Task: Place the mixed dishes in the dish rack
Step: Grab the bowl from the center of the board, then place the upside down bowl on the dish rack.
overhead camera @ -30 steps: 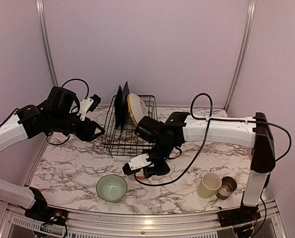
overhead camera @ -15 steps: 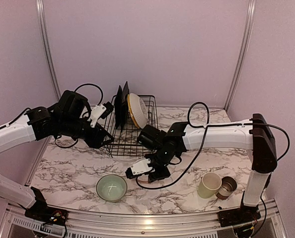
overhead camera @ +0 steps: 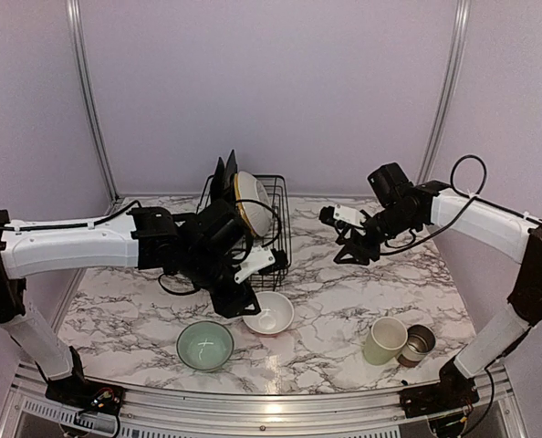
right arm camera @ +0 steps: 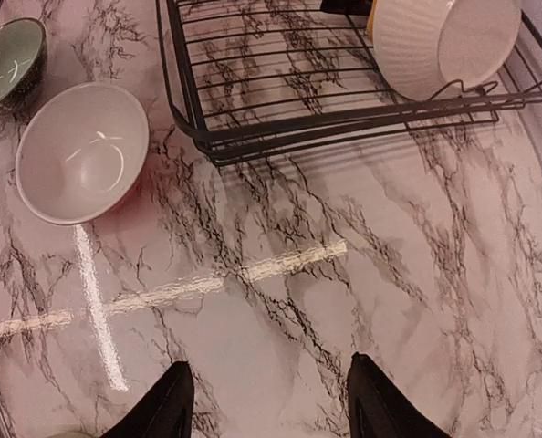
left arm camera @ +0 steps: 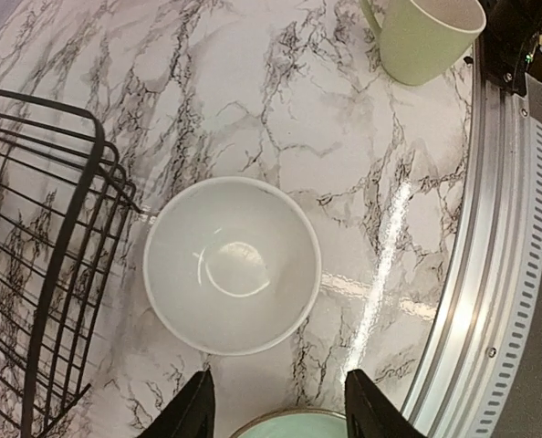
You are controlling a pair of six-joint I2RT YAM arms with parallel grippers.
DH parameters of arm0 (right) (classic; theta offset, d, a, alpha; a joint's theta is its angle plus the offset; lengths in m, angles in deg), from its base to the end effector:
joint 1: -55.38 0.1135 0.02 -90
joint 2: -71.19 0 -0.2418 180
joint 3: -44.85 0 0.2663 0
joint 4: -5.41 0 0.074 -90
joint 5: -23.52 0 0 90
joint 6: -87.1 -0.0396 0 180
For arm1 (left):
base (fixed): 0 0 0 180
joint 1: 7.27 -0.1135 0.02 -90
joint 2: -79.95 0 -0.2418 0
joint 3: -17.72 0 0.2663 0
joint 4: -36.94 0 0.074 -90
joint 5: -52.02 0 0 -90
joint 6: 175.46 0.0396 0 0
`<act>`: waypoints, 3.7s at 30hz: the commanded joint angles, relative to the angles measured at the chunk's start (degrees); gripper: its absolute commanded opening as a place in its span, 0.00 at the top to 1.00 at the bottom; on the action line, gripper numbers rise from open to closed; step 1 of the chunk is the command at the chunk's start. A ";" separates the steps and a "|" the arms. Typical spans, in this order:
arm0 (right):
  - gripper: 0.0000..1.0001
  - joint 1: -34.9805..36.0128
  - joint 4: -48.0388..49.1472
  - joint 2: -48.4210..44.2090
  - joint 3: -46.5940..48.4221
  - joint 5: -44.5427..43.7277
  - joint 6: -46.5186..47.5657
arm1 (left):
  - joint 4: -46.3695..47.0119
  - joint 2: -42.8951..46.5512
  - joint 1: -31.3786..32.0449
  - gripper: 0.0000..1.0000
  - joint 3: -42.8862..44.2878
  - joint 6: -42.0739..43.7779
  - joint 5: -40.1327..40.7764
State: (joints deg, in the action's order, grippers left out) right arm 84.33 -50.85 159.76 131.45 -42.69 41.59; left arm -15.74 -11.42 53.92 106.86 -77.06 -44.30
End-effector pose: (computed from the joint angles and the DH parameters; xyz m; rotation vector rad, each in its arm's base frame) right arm 0.2882 0.1777 0.2524 -1.6201 1.9205 0.4270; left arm 0.1682 -0.3150 0.2521 1.5193 2.1069 -0.4935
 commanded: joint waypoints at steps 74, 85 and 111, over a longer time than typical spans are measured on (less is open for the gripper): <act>0.02 -15.43 19.73 -0.67 -15.49 6.28 -10.04 | 58.14 -7.32 -25.22 1.00 -7.17 -53.48 -26.87; 0.02 -15.50 19.59 -0.12 -15.49 6.24 -9.91 | 57.53 -14.64 -25.42 1.00 -4.40 -56.31 -25.08; 0.02 -15.50 18.96 1.23 -15.24 6.09 -9.16 | 57.96 -24.50 -26.94 1.00 -1.62 -60.82 -30.85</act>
State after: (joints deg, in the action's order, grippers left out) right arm 68.92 -30.83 160.22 114.21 -36.55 31.64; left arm 40.79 -35.22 27.88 104.09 -137.25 -73.66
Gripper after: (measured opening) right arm 0.985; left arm 0.050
